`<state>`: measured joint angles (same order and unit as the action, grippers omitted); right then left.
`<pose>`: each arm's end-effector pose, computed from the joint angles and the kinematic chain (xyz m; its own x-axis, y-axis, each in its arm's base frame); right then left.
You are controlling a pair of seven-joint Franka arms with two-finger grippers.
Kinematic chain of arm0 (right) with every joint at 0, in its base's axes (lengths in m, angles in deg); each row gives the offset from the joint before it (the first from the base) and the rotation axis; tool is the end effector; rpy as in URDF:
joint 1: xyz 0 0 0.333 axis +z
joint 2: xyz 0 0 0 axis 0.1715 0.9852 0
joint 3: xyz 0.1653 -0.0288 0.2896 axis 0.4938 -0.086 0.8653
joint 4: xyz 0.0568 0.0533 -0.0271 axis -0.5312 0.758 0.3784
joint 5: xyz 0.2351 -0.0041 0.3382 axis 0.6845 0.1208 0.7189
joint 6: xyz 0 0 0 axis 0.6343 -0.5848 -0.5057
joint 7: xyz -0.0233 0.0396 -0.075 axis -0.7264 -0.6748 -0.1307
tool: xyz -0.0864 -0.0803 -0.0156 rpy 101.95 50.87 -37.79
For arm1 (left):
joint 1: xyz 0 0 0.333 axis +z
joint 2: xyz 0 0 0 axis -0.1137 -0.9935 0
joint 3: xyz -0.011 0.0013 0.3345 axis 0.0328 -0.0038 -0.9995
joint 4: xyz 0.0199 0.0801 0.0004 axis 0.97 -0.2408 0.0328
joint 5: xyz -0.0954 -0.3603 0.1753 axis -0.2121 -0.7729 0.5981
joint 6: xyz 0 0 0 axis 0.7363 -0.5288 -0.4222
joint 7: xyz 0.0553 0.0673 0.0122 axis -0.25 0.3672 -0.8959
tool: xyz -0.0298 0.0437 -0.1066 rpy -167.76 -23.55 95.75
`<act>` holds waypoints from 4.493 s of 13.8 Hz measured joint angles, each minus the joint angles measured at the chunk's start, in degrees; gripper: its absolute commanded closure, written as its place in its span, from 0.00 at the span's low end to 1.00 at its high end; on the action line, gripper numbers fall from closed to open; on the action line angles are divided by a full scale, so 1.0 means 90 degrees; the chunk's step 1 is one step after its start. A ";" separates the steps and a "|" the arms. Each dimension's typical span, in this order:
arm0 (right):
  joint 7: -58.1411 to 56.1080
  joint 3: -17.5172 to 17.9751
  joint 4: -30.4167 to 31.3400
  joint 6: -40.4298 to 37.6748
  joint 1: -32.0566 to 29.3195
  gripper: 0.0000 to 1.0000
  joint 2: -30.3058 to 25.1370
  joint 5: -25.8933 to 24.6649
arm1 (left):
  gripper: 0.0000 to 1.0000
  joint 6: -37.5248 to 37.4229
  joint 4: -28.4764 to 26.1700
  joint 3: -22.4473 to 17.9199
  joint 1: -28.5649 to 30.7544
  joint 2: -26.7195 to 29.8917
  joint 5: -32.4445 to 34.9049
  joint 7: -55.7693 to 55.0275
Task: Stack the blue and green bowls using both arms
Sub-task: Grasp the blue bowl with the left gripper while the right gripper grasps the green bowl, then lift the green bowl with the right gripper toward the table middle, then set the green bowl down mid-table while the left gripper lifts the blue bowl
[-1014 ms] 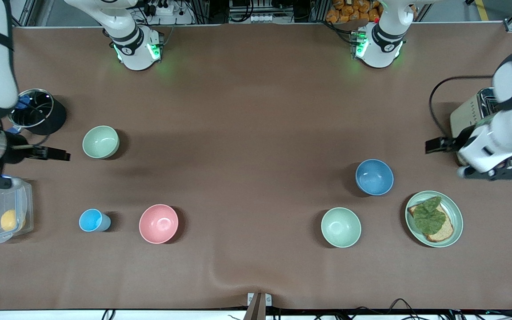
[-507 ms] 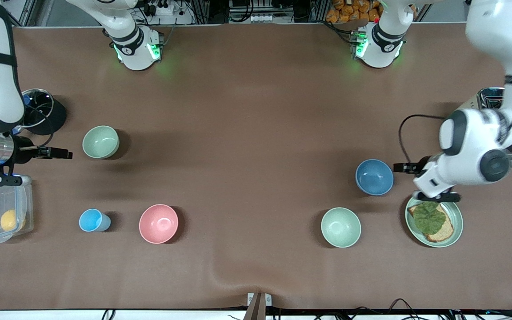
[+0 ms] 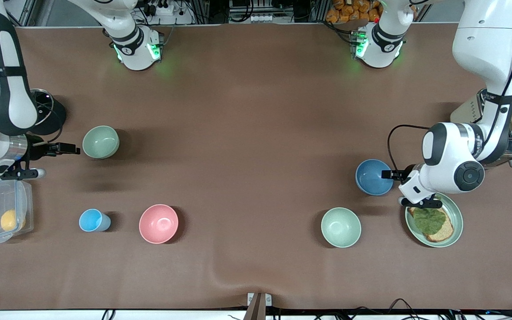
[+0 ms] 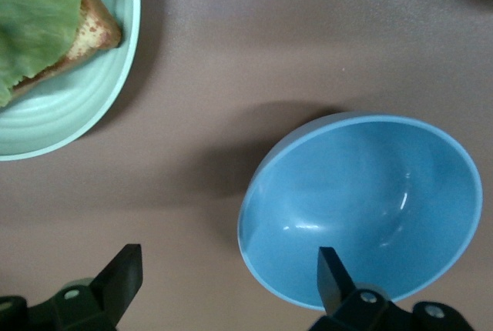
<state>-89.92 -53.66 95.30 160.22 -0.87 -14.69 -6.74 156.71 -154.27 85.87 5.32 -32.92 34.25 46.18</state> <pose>0.5670 -0.1452 0.3060 0.9696 0.0504 -0.2393 0.0096 -0.9856 -0.1686 0.6484 -0.0484 0.2291 0.9604 -0.0804 -0.2668 -0.0753 -0.9967 0.0291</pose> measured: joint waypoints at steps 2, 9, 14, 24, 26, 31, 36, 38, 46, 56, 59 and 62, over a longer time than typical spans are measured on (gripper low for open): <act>-0.0141 0.0001 0.0385 0.0487 -0.0016 0.00 -0.0001 0.0023 | 0.00 0.0021 0.0000 0.0003 -0.0027 -0.0084 0.0000 0.0000; -0.1139 -0.0010 0.1277 0.1580 -0.0159 0.08 -0.0002 0.0216 | 1.00 0.0087 0.0003 0.0005 -0.0111 -0.0317 0.0000 -0.0092; -0.1396 -0.0006 0.1729 0.2143 -0.0280 0.45 0.0008 0.0375 | 1.00 0.0097 0.0006 0.0005 -0.0134 -0.0377 0.0000 -0.0188; -0.2027 -0.0006 0.1858 0.2549 -0.0399 1.00 0.0277 0.0488 | 1.00 0.0055 0.0065 0.0019 -0.0137 -0.0356 -0.0027 -0.0190; -0.2019 0.0013 0.1826 0.2439 -0.0399 1.00 0.0276 0.0531 | 1.00 0.0055 0.0065 0.0019 -0.0137 -0.0356 -0.0027 -0.0190; -0.1048 0.0058 0.1079 0.0830 -0.0243 1.00 0.0212 0.0825 | 1.00 0.0055 0.0065 0.0019 -0.0137 -0.0356 -0.0027 -0.0190; 0.0269 0.0127 0.0757 0.0213 0.0255 1.00 -0.0073 0.0852 | 1.00 0.0055 0.0065 0.0019 -0.0137 -0.0357 -0.0027 -0.0190; 0.1032 0.0152 0.0754 0.0111 0.0716 1.00 -0.0272 0.0860 | 1.00 0.0055 0.0065 0.0019 -0.0137 -0.0357 -0.0027 -0.0190; 0.4257 0.0200 0.0752 0.0258 0.2814 1.00 -0.0740 0.1167 | 1.00 0.0055 0.0066 0.0018 -0.0137 -0.0359 -0.0027 -0.0190; 0.8674 0.0211 0.0733 0.3158 0.5807 1.00 0.0167 0.1210 | 1.00 0.0055 0.0065 0.0017 -0.0137 -0.0360 -0.0027 -0.0190; 0.9167 0.0193 0.0469 0.3296 0.6170 1.00 0.0476 0.1209 | 1.00 0.0036 0.0101 0.0017 -0.0137 -0.0306 -0.0027 -0.0323; 0.9598 0.0180 0.0292 0.3762 0.6492 1.00 0.0843 0.1209 | 1.00 -0.0209 0.0191 0.0025 -0.0134 0.0057 -0.0027 -0.0611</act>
<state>-3.53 -52.03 97.93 194.07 57.56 -7.11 4.14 154.82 -152.56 86.09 4.11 -32.41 34.00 40.68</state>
